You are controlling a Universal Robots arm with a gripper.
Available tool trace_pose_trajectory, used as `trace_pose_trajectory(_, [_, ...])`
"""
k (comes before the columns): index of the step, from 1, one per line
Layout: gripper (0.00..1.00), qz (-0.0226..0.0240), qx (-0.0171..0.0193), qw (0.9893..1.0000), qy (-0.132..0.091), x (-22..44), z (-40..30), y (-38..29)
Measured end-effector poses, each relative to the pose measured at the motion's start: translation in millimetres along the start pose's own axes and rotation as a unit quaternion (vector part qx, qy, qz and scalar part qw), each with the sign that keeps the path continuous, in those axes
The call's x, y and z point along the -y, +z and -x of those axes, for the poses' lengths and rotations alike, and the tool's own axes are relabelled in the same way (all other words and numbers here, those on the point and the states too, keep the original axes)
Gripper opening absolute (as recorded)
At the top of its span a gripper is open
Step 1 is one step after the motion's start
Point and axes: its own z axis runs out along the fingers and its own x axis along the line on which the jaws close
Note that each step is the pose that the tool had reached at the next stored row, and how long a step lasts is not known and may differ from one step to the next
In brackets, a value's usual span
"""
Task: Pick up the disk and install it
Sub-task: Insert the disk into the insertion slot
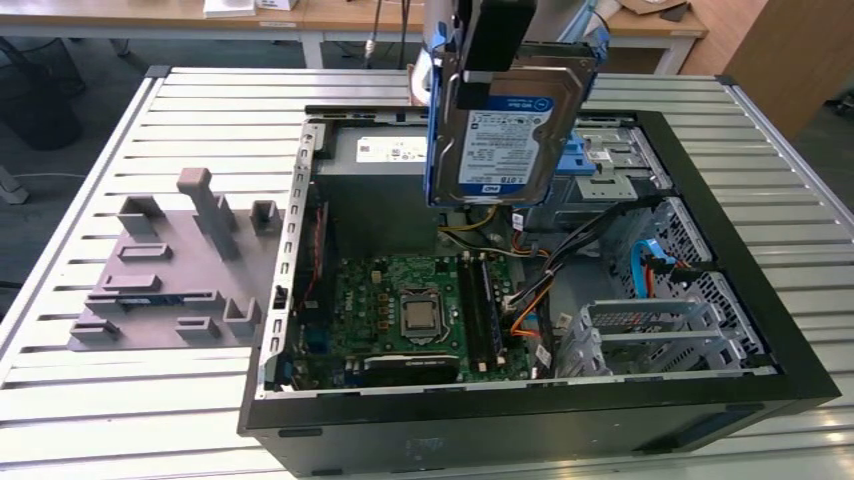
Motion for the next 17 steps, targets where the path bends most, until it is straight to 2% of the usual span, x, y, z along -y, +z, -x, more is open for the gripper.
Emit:
trace_pose_trajectory(7, [0.37,0.0,0.0001,1.0,0.0,0.6,-16.2,-0.1])
trace_pose_trajectory(17, [0.37,-0.0001,-0.0005,1.0,0.003,1.1,-29.3,-0.1])
